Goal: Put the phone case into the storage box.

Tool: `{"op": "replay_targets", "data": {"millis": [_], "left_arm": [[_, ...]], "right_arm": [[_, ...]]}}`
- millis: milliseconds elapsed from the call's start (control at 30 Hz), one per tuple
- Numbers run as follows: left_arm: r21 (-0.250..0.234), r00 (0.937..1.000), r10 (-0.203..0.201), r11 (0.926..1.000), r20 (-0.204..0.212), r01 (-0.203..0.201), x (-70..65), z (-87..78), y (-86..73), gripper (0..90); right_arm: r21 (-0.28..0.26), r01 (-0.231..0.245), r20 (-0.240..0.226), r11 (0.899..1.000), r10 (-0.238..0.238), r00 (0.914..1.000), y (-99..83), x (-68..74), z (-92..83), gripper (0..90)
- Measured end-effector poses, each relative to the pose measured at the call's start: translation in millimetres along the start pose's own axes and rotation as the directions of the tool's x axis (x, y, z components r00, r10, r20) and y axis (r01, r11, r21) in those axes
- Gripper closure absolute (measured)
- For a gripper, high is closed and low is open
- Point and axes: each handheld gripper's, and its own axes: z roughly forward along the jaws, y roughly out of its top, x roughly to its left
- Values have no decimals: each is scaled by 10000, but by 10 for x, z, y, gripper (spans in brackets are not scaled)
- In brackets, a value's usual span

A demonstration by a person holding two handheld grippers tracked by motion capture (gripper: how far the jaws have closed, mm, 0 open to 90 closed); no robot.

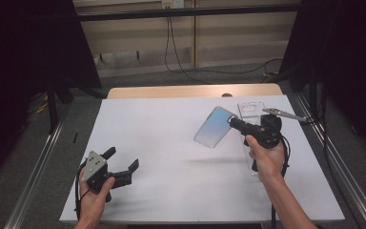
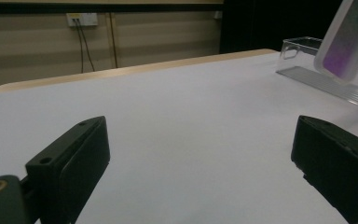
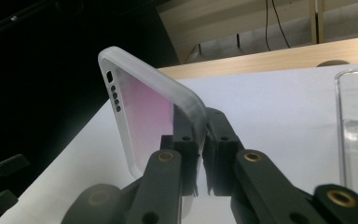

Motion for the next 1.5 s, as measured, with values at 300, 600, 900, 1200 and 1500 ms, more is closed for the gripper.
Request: {"op": "replay_targets", "data": {"millis": [300,600,900,1200,1500], "left_arm": [[-440,9996,-39,9990,-279,27,83,-132,-113,32],[-562,9989,128,9983,-451,-153,68,-146,-134,52],[-440,9977,-24,9990,-672,-6,73,-71,-136,87],[-654,9986,303,9973,-432,-331,79,-95,-131,40],[-692,9992,3,9976,-389,-30,102,-91,-127,30]], "right_arm": [[-230,676,293,9974,-669,9973,116,-14,-102,844],[-515,1044,411,9932,-1024,9939,259,-43,-166,844],[-674,1286,821,9894,-1230,9890,457,-130,-251,843],[-832,1627,1374,9832,-1504,9790,637,-246,-372,844],[-616,1749,1854,9827,-1609,9694,698,-411,-380,844]]}}
